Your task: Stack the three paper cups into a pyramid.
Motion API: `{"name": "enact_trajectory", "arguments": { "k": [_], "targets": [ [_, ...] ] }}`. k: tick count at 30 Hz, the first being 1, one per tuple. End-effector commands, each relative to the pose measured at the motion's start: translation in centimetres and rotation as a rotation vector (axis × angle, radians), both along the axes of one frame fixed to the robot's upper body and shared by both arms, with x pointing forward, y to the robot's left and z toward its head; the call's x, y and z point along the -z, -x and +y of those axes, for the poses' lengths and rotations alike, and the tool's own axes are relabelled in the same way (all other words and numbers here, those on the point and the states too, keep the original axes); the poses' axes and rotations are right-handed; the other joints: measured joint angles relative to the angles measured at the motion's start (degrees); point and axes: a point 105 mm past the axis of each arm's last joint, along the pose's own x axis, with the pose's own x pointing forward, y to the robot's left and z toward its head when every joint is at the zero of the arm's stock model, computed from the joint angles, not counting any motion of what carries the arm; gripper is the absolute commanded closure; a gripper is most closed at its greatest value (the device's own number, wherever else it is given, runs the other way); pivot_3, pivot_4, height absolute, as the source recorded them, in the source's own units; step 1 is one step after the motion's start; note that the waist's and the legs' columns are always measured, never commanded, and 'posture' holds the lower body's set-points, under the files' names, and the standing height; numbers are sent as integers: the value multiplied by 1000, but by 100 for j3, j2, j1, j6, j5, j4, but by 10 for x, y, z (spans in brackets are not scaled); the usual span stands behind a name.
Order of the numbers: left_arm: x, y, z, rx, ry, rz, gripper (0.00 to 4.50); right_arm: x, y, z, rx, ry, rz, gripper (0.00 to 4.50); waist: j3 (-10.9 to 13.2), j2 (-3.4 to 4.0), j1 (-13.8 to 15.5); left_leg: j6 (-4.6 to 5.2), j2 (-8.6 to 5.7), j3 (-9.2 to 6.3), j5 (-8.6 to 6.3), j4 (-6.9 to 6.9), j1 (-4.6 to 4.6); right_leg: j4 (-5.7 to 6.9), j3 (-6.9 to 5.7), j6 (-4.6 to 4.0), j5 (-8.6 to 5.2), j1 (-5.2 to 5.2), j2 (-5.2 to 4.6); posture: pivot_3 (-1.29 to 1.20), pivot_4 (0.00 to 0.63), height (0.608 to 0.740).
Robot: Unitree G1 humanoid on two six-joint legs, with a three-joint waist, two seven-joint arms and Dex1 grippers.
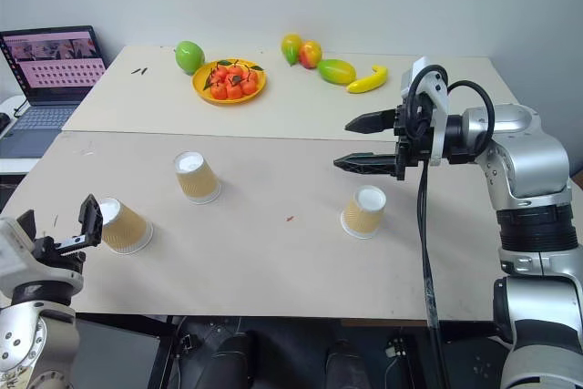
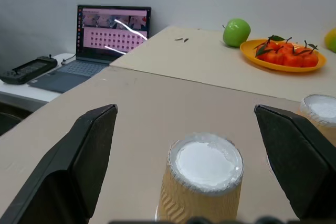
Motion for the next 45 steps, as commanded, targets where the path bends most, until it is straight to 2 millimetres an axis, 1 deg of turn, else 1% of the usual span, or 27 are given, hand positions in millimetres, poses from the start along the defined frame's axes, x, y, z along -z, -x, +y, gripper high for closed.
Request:
{"name": "enact_trajectory", "arguments": {
  "k": [1, 5, 10, 18, 25, 27, 28, 30, 35, 38, 41, 43, 45],
  "targets": [
    [8, -1, 0, 11, -10, 0, 29, -18, 7, -2, -3, -10, -60, 0, 0, 0, 0, 0, 0, 0, 0, -1, 0, 0, 0, 0, 0, -1, 0, 0, 150, 732],
    [16, -10, -3, 40, -10, 15, 29, -21, 8, -3, 10, -6, -72, 0, 0, 0, 5, 0, 1, 0, 0, 1, 0, 0, 0, -1, -1, -1, 0, 0, 150, 732],
    [14, -22, -8, 84, -28, 0, 29, -22, 10, -4, 24, -8, -78, 0, 0, 0, 4, -1, 1, 0, 0, -1, -1, 0, -1, -1, -1, -3, 0, 0, 150, 732],
    [12, -34, 1, 93, -69, -5, 29, -19, 13, -8, 49, -5, -81, 0, 0, 0, 4, -1, 1, 0, 0, -3, -4, 0, 0, 0, -1, -5, 0, 0, 150, 732],
    [16, -44, 6, 94, -67, -6, 29, -16, 13, -13, 72, 1, -85, 0, 0, 0, 1, -1, 1, 0, 0, -4, -4, -1, -1, 0, -1, -5, 0, 0, 150, 732],
    [17, -47, 5, 102, -67, -5, 562, -16, 13, -14, 76, 3, -87, 0, 0, 0, 1, -1, 1, 0, 0, -4, -4, -1, -1, 0, -1, -5, 0, 0, 150, 732],
    [18, -48, 4, 109, -64, 0, 674, -16, 13, -15, 77, 5, -89, 0, 0, 0, 1, -1, 1, 0, 0, -4, -4, -1, -1, 0, -1, -5, 0, 0, 150, 732],
    [21, -49, 4, 112, -65, 9, 1352, -17, 14, -16, 79, 6, -92, 0, 0, 0, 1, -1, 1, 0, 0, -3, -4, -1, -1, 0, -1, -5, 0, 0, 150, 732],
    [18, -50, 2, 125, -89, -2, 1352, -17, 15, -18, 87, 6, -92, 0, 0, 0, 1, -1, 1, 0, 0, -4, -4, -1, -1, 0, -1, -5, 0, 0, 150, 732],
    [9, -54, -7, 194, -129, -18, 1352, -17, 16, -17, 89, 4, -91, 0, 0, 0, 1, -1, 1, 0, 0, -4, -4, -1, -1, 0, -1, -6, 0, 0, 150, 732],
    [0, -57, -26, 329, -174, -17, 1352, -17, 16, -17, 95, 1, -92, 0, 0, 0, 2, -1, 1, 1, 0, -4, -4, 0, -1, 0, -1, -6, 0, 0, 150, 732],
    [-5, -54, -40, 435, -186, -14, 1352, -15, 17, -17, 100, -1, -91, 0, 0, 0, 3, -1, 1, 1, 0, -5, -5, -2, -1, 0, -1, -6, 0, 0, 150, 732],
    [-15, -48, -54, 543, -201, -22, 1352, -13, 18, -18, 108, -6, -88, 0, 0, 0, -1, -1, 1, 1, -1, -7, -8, -3, -1, 0, -1, -7, 0, 0, 150, 732]
  ]
}}
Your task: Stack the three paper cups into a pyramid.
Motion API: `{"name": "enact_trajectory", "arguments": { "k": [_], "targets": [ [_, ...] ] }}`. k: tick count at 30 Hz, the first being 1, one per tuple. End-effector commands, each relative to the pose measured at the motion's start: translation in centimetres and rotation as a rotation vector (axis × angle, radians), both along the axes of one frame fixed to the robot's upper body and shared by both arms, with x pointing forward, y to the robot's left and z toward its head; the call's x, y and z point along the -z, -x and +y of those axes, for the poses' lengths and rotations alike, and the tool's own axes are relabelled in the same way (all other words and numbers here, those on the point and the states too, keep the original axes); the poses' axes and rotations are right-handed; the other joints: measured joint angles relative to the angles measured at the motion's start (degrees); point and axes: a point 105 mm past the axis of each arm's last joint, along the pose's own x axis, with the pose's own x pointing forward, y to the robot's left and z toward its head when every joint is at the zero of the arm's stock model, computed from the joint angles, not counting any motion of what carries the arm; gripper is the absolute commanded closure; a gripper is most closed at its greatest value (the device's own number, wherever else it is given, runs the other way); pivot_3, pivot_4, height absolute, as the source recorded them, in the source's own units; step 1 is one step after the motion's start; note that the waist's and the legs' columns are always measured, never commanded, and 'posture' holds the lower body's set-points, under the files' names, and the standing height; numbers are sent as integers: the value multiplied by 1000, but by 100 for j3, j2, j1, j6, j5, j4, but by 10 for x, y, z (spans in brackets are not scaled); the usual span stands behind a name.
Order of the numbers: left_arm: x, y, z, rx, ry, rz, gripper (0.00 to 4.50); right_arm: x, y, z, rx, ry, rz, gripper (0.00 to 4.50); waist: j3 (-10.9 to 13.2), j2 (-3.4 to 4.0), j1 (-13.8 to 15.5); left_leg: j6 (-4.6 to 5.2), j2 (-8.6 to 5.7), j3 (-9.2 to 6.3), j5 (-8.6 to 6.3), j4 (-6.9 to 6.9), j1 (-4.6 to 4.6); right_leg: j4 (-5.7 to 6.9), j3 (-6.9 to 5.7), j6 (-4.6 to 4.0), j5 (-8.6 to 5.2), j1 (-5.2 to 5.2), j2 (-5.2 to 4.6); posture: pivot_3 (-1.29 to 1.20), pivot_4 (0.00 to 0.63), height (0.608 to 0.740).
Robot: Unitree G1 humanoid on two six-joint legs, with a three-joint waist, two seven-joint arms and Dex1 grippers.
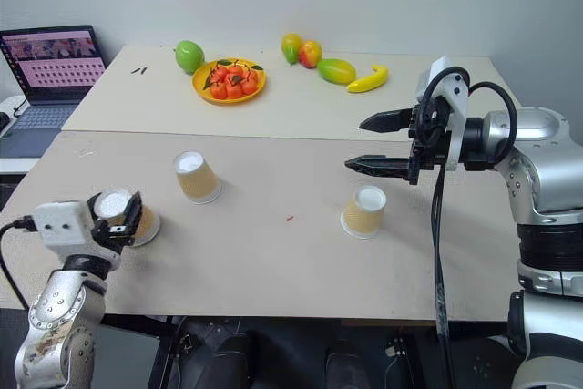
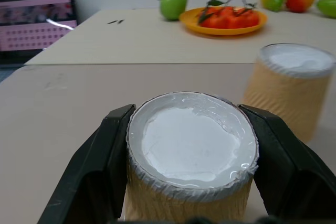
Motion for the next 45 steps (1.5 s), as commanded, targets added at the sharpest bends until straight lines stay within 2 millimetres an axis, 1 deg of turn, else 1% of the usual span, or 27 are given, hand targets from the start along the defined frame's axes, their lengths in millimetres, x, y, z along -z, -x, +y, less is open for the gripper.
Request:
{"name": "enact_trajectory", "arguments": {
  "k": [1, 6, 9, 12, 15, 19, 21, 25, 29, 33, 37, 39, 45],
  "targets": [
    [-29, 13, -34, 238, -34, -42, 1352, -10, 7, -5, 20, -19, -46, 0, 0, 0, -3, 0, 1, 0, 0, -2, -1, 0, 0, -1, -1, -2, 0, 0, 150, 732],
    [-46, 20, -78, 579, -86, 13, 1352, -6, 9, -3, 32, -47, -42, 0, 2, 3, 11, 0, 2, 0, 0, -1, 0, 4, -1, -1, -2, -3, 0, 0, 150, 732],
    [-60, 12, -96, 724, -97, 47, 1352, -3, 10, -2, 39, -57, -43, 0, 3, 2, 12, 0, 2, 1, 0, 4, 1, 4, -1, 1, -2, 1, 0, 0, 150, 732],
    [-68, 11, -115, 899, -142, 101, 1352, -3, 12, -2, 59, -78, -52, 0, 4, 1, 0, 0, 2, 0, 0, 6, 0, 4, -1, 4, -2, 2, 0, 0, 150, 732],
    [-70, 7, -126, 1010, -169, 151, 1352, -1, 15, -1, 77, -92, -58, 0, 4, 2, -15, 1, 1, 0, 0, 0, -1, 2, 0, 6, -4, 0, 0, 0, 150, 732],
    [-68, -6, -139, 1118, -208, 174, 1352, 0, 20, -4, 110, -107, -71, 0, 4, 2, -23, 6, 1, 0, -3, -7, -1, 4, -1, 5, -7, -3, 0, 0, 150, 732],
    [-65, -14, -145, 1164, -233, 183, 1352, 1, 23, -5, 126, -113, -77, 0, 5, 2, -9, 6, 0, -1, -3, -6, -1, 3, -2, 5, -7, -2, 1, 0, 150, 732],
    [-58, -41, -152, 1197, -268, 174, 1352, 1, 29, -7, 156, -121, -86, 0, 4, 2, 5, 6, 0, -1, -3, -3, -1, 2, -2, 5, -7, -1, 0, 0, 150, 732],
    [-51, -58, -161, 1248, -289, 168, 1352, 1, 33, -10, 186, -127, -92, 0, 5, 1, 5, 6, 0, -1, -3, -4, -5, 0, -2, 5, -7, -2, 0, 0, 150, 732],
    [-49, -63, -173, 1306, -295, 156, 1352, 1, 36, -12, 207, -130, -96, 0, 5, 0, -7, 7, -1, -1, -3, -4, -7, 0, -2, 6, -7, -2, 0, 0, 150, 732],
    [-51, -59, -188, 1365, -293, 137, 1352, 2, 38, -13, 220, -132, -98, 0, 6, 0, -11, 8, -1, -2, -4, -3, -7, 2, -2, 7, -8, -2, 0, 0, 150, 732],
    [-53, -59, -192, 1375, -288, 128, 1352, 1, 38, -13, 224, -134, -101, 0, 6, 0, -5, 8, -1, -2, -4, -1, -7, 3, -2, 7, -8, -1, 0, 0, 150, 732],
    [-47, -64, -200, 1370, -288, 117, 1352, 1, 39, -14, 229, -137, -103, 0, 5, 0, -9, 8, -1, -3, -3, 0, -7, 4, -2, 8, -8, -1, 0, 0, 150, 732]
  ]
}}
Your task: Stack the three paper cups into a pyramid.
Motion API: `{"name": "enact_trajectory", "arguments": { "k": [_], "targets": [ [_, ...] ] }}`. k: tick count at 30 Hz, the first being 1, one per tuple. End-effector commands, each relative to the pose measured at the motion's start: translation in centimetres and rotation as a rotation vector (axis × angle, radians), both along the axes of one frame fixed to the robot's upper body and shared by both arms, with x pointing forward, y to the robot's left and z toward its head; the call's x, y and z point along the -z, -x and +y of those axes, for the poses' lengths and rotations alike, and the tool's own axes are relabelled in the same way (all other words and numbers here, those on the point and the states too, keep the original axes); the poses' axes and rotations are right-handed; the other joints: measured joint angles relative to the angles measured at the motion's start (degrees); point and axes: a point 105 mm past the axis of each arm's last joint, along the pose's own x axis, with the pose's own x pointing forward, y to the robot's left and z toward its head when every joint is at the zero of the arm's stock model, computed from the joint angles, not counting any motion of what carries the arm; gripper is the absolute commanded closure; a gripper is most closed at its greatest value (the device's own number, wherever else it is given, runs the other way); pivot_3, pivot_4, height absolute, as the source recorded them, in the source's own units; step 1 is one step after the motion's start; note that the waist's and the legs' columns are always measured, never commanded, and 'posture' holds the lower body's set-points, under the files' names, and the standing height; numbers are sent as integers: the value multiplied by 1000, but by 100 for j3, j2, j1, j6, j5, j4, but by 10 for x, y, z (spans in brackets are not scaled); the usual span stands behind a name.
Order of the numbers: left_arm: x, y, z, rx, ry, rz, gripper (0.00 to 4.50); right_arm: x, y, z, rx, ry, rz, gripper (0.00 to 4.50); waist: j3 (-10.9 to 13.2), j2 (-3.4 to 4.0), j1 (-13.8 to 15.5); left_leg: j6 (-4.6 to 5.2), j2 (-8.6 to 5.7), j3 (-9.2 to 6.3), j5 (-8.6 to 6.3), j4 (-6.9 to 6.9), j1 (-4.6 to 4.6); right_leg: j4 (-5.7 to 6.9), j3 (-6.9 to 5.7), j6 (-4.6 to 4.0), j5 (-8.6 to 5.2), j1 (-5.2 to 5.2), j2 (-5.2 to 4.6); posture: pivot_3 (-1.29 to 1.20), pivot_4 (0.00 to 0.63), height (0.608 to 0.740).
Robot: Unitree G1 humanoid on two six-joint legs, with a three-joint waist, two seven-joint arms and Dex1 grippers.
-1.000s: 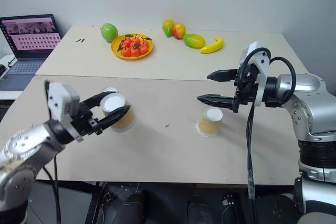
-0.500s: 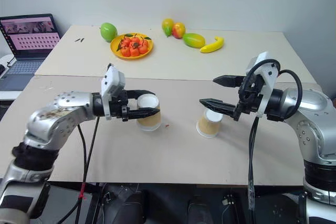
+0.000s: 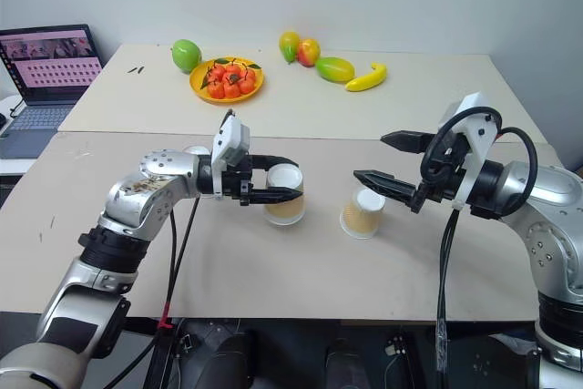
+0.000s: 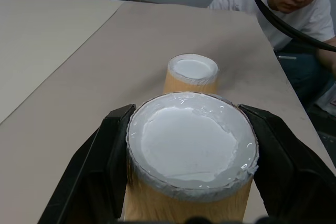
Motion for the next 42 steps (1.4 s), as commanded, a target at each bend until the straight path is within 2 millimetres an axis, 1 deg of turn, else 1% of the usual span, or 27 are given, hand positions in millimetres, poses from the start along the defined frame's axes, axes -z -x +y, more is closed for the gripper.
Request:
{"name": "enact_trajectory", "arguments": {
  "k": [1, 4, 8, 17, 19, 20, 21, 22, 27, 29, 33, 36, 40, 42],
  "targets": [
    [-7, -4, -7, 11, 9, -63, 1352, -11, 5, -3, 11, 6, -48, 0, 0, 0, 8, 0, 0, 0, 0, 0, 0, 0, 0, 0, 0, 0, 0, 0, 150, 732],
    [2, -12, -9, -17, 10, -73, 1352, -12, 5, -3, 12, 7, -50, 0, 0, 0, 10, 0, 0, 0, 0, 1, 0, 0, 0, 0, 0, 1, 0, 0, 150, 732],
    [12, -19, -13, -24, 10, -80, 1352, -14, 6, -3, 14, 8, -53, 0, 0, 0, 8, 0, -1, 0, 0, 1, 0, 0, 0, 0, 0, 1, 0, 0, 150, 732],
    [22, -12, -28, 35, 32, -55, 1352, -16, 8, -6, 37, 16, -51, 0, 0, 0, 11, 0, -1, -1, 0, 1, 0, 1, 0, 1, 0, 1, 0, 0, 150, 732],
    [23, -10, -31, 48, 38, -44, 795, -16, 8, -6, 40, 18, -49, 0, 0, 0, 10, 0, -1, -1, 0, 1, 0, 1, 0, 1, 0, 1, 0, 0, 150, 732],
    [23, -10, -31, 51, 40, -42, 629, -16, 9, -6, 41, 19, -48, 0, 0, 0, 10, 0, -1, -1, 0, 2, -1, 1, 0, 1, 0, 1, 0, 0, 150, 732],
    [23, -9, -32, 55, 39, -44, 243, -16, 9, -6, 42, 19, -47, 0, 0, 0, 10, 0, -1, -1, 0, 1, -1, 1, 0, 1, 0, 1, 0, 0, 150, 732],
    [23, -8, -33, 60, 38, -45, 47, -16, 10, -6, 43, 19, -47, 0, 0, 0, 8, 0, -1, -1, 0, 1, 0, 2, 0, 1, 0, 1, 0, 0, 150, 732],
    [17, -6, -38, 71, 47, -57, 47, -16, 10, -5, 45, 20, -46, 0, 0, 0, 9, 0, -1, -2, 0, 2, 0, 2, 0, 1, 0, 1, 0, 0, 150, 732],
    [7, -4, -40, 75, 73, -55, 47, -17, 9, -4, 44, 20, -47, 0, 0, 0, 9, 0, -1, -2, 0, 2, 0, 2, 0, 1, 0, 1, 0, 0, 150, 732],
    [-21, 1, -46, 92, 116, -81, 47, -18, 7, -4, 43, 19, -49, 0, 0, 0, 9, 0, -1, -2, 0, 2, 0, 2, 0, 1, 0, 1, 0, 0, 150, 732],
    [-37, 9, -51, 120, 94, -164, 47, -17, 5, -5, 44, 24, -45, 0, 0, 0, 10, 0, -1, -3, 0, 3, 0, 3, 0, 2, 0, 2, 0, 0, 150, 732],
    [-72, 14, -56, 115, 137, -227, 47, -17, 2, -5, 42, 24, -43, 0, 0, 0, 7, 0, -2, -3, 0, 4, 1, 2, 0, 2, 0, 4, 0, 0, 150, 732],
    [-98, 4, -49, 31, 176, -261, 47, -17, 1, -4, 33, 24, -43, 0, 2, 0, 2, 0, -2, -3, 0, 4, 1, 3, 0, 3, 0, 3, 0, 0, 150, 732]
  ]
}}
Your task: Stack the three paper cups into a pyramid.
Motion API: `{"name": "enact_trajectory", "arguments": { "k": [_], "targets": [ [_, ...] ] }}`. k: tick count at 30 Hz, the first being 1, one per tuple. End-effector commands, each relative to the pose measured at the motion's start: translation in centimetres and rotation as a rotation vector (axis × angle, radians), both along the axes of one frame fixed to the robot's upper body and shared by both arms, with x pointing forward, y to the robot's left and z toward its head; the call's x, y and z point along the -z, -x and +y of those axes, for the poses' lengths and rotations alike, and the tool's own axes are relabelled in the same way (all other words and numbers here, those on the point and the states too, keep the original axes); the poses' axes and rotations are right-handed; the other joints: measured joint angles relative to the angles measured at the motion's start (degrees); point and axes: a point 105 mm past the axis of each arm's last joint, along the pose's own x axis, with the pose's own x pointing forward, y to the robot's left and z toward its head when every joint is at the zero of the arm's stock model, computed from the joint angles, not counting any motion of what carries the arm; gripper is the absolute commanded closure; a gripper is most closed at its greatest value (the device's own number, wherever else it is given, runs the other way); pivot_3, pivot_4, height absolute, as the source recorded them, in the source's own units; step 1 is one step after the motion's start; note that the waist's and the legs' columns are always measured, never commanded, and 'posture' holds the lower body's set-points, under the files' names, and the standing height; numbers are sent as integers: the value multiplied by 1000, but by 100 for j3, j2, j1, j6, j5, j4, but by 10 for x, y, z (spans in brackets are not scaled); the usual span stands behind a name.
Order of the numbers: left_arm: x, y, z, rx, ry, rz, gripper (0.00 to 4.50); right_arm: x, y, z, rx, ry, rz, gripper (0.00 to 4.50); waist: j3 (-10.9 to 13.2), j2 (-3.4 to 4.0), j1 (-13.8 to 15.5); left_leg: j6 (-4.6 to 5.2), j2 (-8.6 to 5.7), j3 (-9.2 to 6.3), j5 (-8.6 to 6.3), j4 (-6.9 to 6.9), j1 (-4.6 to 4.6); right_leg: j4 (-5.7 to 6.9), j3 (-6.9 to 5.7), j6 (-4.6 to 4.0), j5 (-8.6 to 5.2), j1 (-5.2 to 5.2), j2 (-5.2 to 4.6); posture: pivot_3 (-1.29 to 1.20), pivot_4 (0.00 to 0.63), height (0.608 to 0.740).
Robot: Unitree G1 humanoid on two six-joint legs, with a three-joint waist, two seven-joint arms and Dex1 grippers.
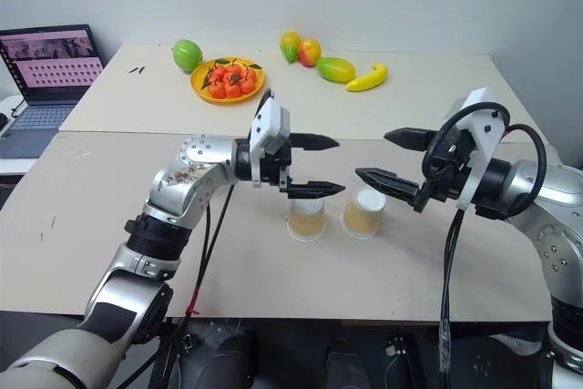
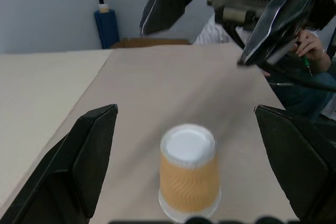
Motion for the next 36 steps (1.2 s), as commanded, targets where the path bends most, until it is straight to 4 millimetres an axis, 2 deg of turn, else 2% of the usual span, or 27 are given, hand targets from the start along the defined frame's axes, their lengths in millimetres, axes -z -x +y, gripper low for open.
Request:
{"name": "enact_trajectory", "arguments": {
  "k": [1, 4, 7, 11, 14, 17, 19, 20, 23, 29, 34, 36],
  "targets": [
    [-61, -11, 15, -139, 115, -110, 47, -12, 0, 0, -10, 15, -53, 0, 3, -1, -6, 0, 0, 0, 0, 0, -1, 1, 0, 0, 0, -2, 0, 0, 150, 732],
    [-76, -36, 50, -378, 134, -146, 47, -14, -4, -3, -4, 19, -55, 0, 2, 1, -54, 0, 0, 0, 0, 0, 0, 0, 1, 3, -1, -2, 0, 0, 150, 732],
    [-90, -47, 92, -608, 214, -143, 47, -18, -7, -10, 1, 25, -59, 0, 4, 9, -96, 5, 0, 0, -3, -4, 6, 2, 3, 5, -3, 0, 0, 0, 150, 732],
    [-100, -41, 151, -898, 331, -112, 47, -19, 3, -23, -59, 80, -22, 0, 14, 7, -83, 5, 0, -1, -3, 0, -1, 3, 2, 6, -3, -1, 0, 0, 150, 732],
    [-80, -27, 184, -1069, 341, -75, 47, -22, 11, -27, -130, 103, 16, 0, 16, 9, -79, 9, 0, -1, -6, -2, -1, 2, 1, 7, -4, 0, 0, 0, 150, 732],
    [-54, -11, 197, -1145, 280, -87, 47, -22, 18, -23, -219, 117, 44, 0, 17, 8, -73, 9, 0, -1, -7, -2, 4, 4, 1, 6, -3, 2, 0, 0, 150, 732],
    [-24, 3, 199, -1161, 165, -152, 47, -23, 24, -15, -307, 110, 78, 0, 17, 8, -86, 8, 0, -1, -7, 3, 6, 8, 1, 4, -2, 4, 0, 0, 150, 732],
    [-7, 10, 201, -1169, 160, -135, 47, -24, 25, -12, -334, 110, 88, 0, 16, 9, -107, 8, 0, 2, -7, 3, 6, 6, 3, 2, 0, 3, 0, 0, 150, 732],
    [26, 23, 206, -1207, 146, -87, 47, -23, 22, -8, -368, 117, 101, 0, 17, 8, -114, 7, 2, 2, -6, 3, 10, 6, 3, -2, 2, 6, 0, 0, 150, 732],
    [54, 35, 214, -1271, 243, -38, 47, -26, 25, -1, -433, 115, 133, 0, 17, 6, 29, 5, 2, 4, -5, 14, 8, 2, 1, -4, 4, 7, 0, 0, 150, 732],
    [66, 28, 224, -1314, 280, -43, 47, -37, 23, -2, -431, 68, 112, 0, 17, 7, 31, 5, 2, 3, -5, 12, 7, 3, 1, -5, 4, 4, 0, 0, 150, 732],
    [67, 22, 221, -1297, 290, -48, 47, -44, 20, -3, -414, 39, 83, 0, 17, 7, 20, 5, 2, 4, -5, 13, 7, 2, 1, -5, 4, 4, 0, 0, 150, 732]
  ]
}}
